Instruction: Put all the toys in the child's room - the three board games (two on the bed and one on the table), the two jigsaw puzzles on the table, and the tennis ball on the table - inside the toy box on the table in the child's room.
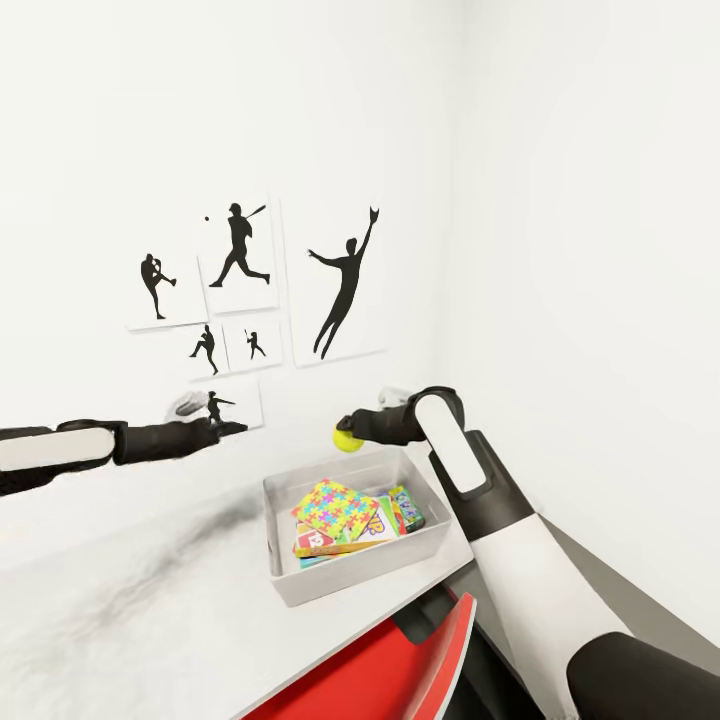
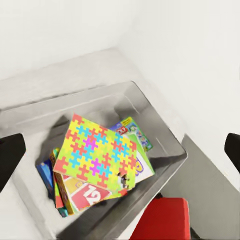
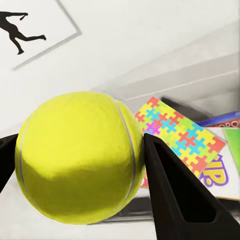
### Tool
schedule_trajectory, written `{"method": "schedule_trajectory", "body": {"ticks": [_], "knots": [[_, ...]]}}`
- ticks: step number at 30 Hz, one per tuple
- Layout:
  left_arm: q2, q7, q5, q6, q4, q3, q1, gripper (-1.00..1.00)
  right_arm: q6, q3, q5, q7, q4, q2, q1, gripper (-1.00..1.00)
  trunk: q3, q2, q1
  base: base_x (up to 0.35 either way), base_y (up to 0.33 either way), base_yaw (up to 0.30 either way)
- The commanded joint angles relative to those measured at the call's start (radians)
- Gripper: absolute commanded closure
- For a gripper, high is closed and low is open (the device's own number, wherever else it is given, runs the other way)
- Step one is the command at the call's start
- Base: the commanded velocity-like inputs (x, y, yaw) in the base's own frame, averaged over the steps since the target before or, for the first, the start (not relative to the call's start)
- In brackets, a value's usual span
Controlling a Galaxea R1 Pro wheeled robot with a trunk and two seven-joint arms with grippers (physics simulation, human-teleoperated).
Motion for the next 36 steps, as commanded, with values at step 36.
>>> {"method": "schedule_trajectory", "body": {"ticks": [36], "knots": [[-0.674,0.710,0.022,0.323,0.578,0.457,0.133,-1.00,0.005,-0.053,-0.010,-0.017,0.017,-0.030,-0.007,1.00,-0.001,-0.001,0.000,0.000,0.000,0.000]]}}
